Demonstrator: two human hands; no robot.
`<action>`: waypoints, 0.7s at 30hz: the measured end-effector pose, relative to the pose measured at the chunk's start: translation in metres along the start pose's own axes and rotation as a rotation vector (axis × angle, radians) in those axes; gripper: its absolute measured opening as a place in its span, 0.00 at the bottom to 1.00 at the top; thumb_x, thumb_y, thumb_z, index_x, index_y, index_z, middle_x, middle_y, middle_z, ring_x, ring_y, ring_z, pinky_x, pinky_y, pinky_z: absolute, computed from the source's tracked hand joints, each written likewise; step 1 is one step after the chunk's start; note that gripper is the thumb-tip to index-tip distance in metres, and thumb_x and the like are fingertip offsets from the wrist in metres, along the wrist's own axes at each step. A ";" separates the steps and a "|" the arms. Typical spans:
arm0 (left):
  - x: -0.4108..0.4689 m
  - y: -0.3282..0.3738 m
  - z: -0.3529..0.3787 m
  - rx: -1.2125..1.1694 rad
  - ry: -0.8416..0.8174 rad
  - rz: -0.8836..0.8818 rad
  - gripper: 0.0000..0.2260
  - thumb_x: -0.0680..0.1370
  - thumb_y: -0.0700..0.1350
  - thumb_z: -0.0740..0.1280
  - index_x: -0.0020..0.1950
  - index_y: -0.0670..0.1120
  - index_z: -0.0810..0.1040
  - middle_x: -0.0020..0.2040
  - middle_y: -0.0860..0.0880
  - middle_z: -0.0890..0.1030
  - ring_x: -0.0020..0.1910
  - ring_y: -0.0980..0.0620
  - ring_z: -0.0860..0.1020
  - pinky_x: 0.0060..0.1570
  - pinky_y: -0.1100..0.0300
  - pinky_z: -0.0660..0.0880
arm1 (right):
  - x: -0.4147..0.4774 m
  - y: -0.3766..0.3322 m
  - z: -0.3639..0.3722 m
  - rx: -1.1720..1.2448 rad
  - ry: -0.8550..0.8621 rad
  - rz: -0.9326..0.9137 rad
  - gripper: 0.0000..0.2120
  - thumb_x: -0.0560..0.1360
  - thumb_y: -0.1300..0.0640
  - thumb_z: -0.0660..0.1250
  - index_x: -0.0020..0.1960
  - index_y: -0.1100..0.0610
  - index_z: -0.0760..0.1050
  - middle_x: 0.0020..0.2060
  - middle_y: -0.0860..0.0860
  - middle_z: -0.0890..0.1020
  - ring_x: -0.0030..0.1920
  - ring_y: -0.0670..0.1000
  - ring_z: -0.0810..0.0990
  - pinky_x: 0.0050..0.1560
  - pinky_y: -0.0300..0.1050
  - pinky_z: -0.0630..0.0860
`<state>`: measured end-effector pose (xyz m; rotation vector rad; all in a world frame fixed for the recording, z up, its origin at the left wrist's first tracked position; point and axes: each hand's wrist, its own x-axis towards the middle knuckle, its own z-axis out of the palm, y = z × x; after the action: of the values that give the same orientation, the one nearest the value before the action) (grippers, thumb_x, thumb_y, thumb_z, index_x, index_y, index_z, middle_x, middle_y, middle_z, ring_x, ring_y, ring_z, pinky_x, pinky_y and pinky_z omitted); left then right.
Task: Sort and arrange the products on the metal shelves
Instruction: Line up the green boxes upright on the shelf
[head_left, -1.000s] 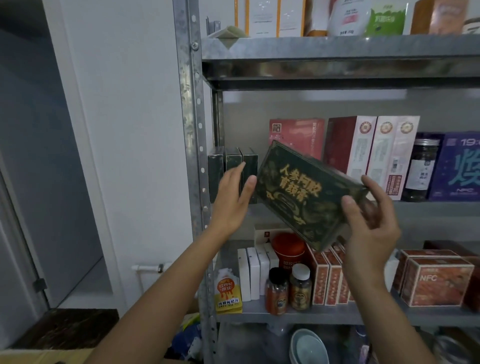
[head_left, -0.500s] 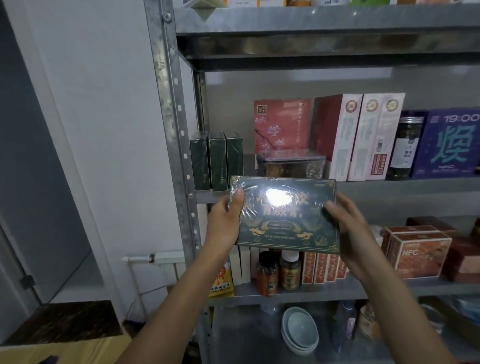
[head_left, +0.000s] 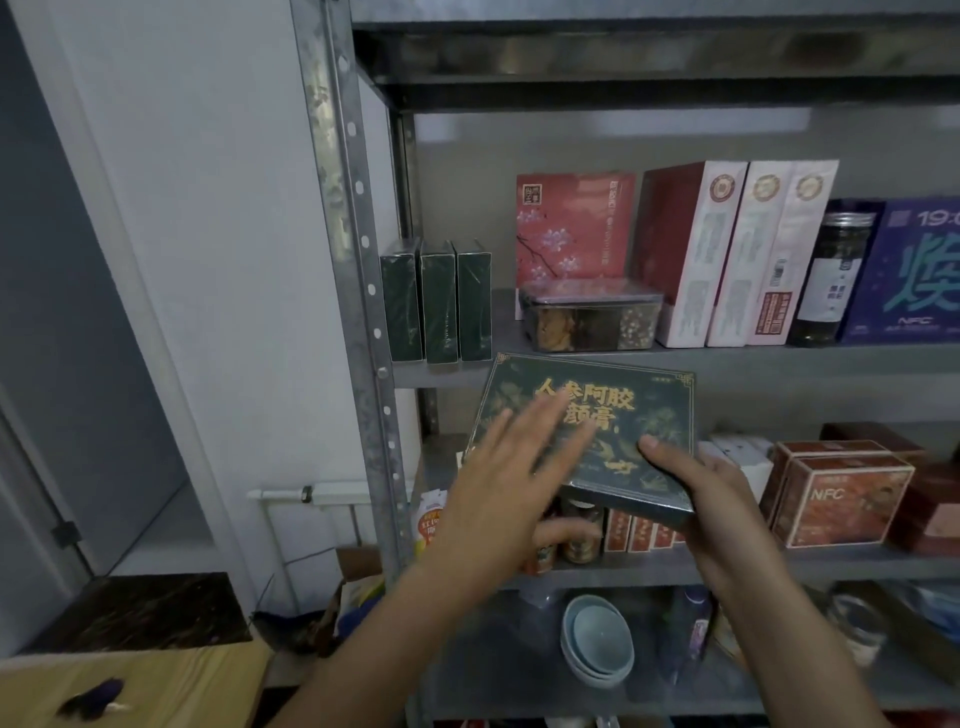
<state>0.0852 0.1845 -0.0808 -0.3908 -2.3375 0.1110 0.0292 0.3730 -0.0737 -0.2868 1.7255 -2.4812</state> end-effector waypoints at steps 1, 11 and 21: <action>-0.002 0.005 0.003 0.059 -0.006 0.050 0.41 0.72 0.64 0.69 0.77 0.44 0.62 0.77 0.44 0.63 0.76 0.45 0.62 0.71 0.43 0.64 | -0.002 0.000 0.003 0.009 0.002 0.010 0.23 0.62 0.53 0.74 0.55 0.63 0.80 0.45 0.58 0.86 0.43 0.55 0.86 0.38 0.43 0.79; -0.004 0.017 0.009 -0.158 0.160 -0.152 0.38 0.66 0.35 0.75 0.75 0.44 0.67 0.74 0.44 0.68 0.74 0.45 0.65 0.72 0.44 0.62 | -0.008 0.005 -0.008 0.046 0.030 0.006 0.25 0.74 0.34 0.57 0.56 0.52 0.79 0.50 0.54 0.86 0.50 0.52 0.85 0.48 0.55 0.78; -0.007 0.043 0.012 -0.743 -0.045 -0.242 0.37 0.72 0.43 0.75 0.76 0.57 0.60 0.74 0.63 0.61 0.75 0.61 0.60 0.74 0.52 0.61 | 0.002 -0.014 0.018 0.459 0.145 -0.364 0.33 0.84 0.41 0.43 0.49 0.61 0.81 0.33 0.45 0.84 0.37 0.40 0.84 0.35 0.34 0.78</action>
<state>0.0921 0.2240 -0.1026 -0.4527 -2.3803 -0.8904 0.0315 0.3613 -0.0546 -0.4131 1.1693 -3.1361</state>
